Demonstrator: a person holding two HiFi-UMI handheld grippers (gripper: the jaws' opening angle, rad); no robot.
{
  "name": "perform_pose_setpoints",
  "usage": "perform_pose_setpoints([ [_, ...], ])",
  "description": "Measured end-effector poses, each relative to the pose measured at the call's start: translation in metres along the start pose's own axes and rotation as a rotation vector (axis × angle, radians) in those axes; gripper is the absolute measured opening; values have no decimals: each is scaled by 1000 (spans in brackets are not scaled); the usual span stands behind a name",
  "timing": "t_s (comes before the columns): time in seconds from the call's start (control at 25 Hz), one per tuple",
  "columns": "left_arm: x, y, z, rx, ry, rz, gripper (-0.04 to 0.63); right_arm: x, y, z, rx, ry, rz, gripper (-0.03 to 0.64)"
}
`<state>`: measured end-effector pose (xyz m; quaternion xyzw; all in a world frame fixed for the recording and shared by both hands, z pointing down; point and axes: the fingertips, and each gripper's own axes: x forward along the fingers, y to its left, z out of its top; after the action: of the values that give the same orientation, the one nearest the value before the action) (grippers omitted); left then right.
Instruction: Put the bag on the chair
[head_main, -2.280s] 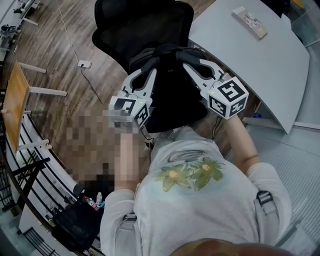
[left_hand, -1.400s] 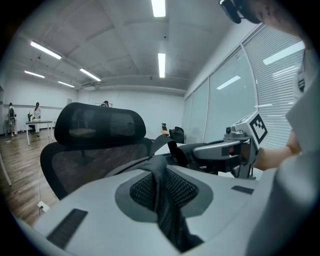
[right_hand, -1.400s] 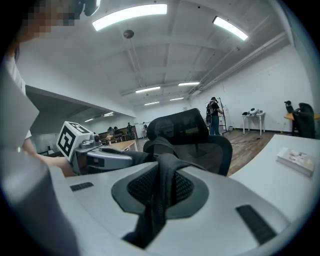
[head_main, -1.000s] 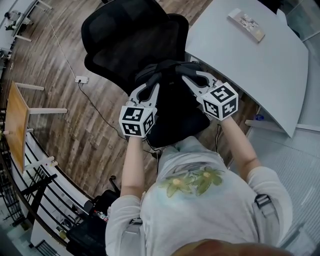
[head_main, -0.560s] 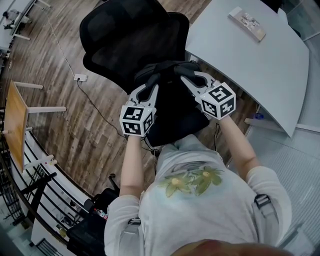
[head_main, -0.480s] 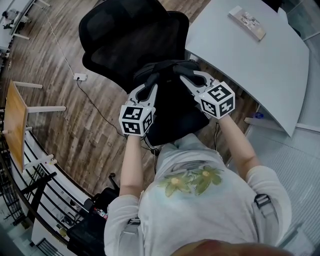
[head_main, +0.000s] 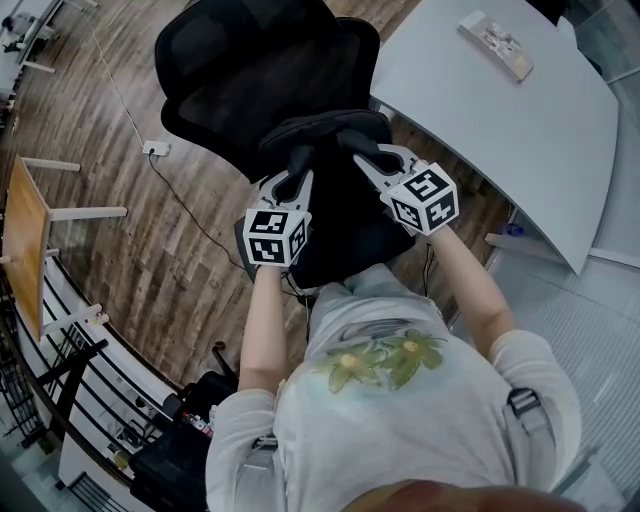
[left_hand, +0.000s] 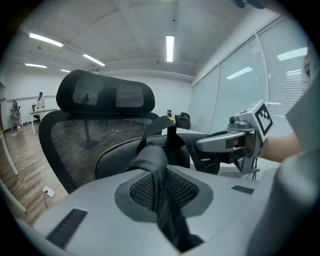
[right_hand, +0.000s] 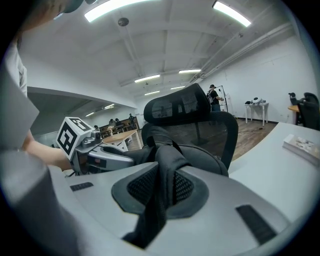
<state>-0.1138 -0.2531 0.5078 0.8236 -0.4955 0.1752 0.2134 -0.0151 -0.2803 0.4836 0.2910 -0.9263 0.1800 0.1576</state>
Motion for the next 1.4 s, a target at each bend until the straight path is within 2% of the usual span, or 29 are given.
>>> perform_pose_setpoints([
  [0.4,10,12,-15,-20,14,41,67,15,-2,-21,6,61,16,51],
  [1.0,30,40,-32,-104,53,87,78,45,-11,-39,47,135,6,54],
  [1.4,47,59,-42,-94,95,131,83,68,-22,-53,56,173,-18,54],
])
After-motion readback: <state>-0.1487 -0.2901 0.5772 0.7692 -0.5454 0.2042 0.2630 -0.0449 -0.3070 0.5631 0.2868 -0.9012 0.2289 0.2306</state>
